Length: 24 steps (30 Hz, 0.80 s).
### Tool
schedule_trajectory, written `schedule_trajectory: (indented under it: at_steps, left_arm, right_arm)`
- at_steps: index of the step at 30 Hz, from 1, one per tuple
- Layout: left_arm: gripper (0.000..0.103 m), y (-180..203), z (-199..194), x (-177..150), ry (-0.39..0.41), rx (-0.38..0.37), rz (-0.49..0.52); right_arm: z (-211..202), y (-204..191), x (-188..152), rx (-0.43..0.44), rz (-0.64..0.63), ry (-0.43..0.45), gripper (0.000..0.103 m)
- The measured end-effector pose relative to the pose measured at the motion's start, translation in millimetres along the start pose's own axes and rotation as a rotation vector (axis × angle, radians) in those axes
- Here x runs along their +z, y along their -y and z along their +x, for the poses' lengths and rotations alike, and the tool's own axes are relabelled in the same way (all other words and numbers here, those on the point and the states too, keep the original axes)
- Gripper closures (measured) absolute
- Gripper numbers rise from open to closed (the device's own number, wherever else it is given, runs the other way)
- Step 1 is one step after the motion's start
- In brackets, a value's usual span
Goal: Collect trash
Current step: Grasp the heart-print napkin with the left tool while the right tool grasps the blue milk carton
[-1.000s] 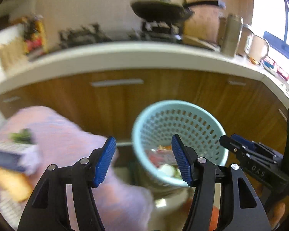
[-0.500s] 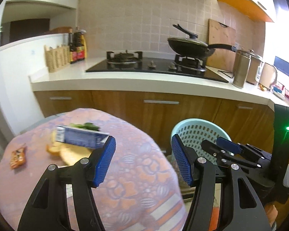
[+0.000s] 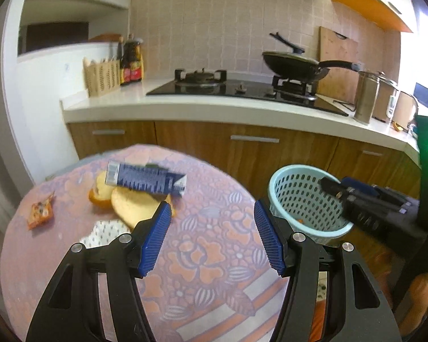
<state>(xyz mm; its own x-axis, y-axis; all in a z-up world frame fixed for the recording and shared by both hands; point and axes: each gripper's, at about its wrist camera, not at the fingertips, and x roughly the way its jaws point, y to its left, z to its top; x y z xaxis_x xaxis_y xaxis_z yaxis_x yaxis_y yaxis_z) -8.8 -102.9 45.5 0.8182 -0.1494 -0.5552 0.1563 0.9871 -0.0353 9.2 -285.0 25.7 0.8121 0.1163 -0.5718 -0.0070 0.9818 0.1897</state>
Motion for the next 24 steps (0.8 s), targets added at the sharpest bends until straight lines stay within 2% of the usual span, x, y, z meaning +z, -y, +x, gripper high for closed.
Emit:
schedule_trajectory:
  at_steps: [3,6,7,10,13,16,18,19,24]
  left_arm:
    - [0.044,-30,4,-11,-0.027,0.037,-0.067]
    - [0.041,-85,3,-24,-0.042,0.147,-0.161]
    - [0.037,-99,4,-27,-0.050,0.169,-0.184]
    - [0.035,-145,15,-39,-0.109,0.228,-0.245]
    - [0.035,-170,34,-48,-0.179,0.177,-0.274]
    - [0.035,-180,59,-54,-0.245,0.091,-0.306]
    - [0.035,-179,71,-57,-0.273,0.053,-0.303]
    - [0.035,-179,75,-59,-0.282,0.053,-0.301]
    - [0.034,-175,84,-64,-0.273,0.084,-0.284]
  right_arm:
    - [1,-9,1,0.013,-0.022,-0.003,0.060]
    - [11,-36,1,0.055,-0.077,-0.010,0.060]
    - [15,-44,1,0.072,-0.089,-0.014,0.060]
    - [32,-74,2,0.139,-0.129,-0.030,0.060]
    - [51,-103,1,0.210,-0.166,-0.042,0.054]
    - [75,-126,4,0.236,-0.196,-0.056,0.053]
    - [86,-135,8,0.229,-0.223,-0.053,0.045]
    - [93,-141,11,0.225,-0.243,-0.057,0.039]
    - [110,-175,13,0.181,-0.398,-0.056,0.034]
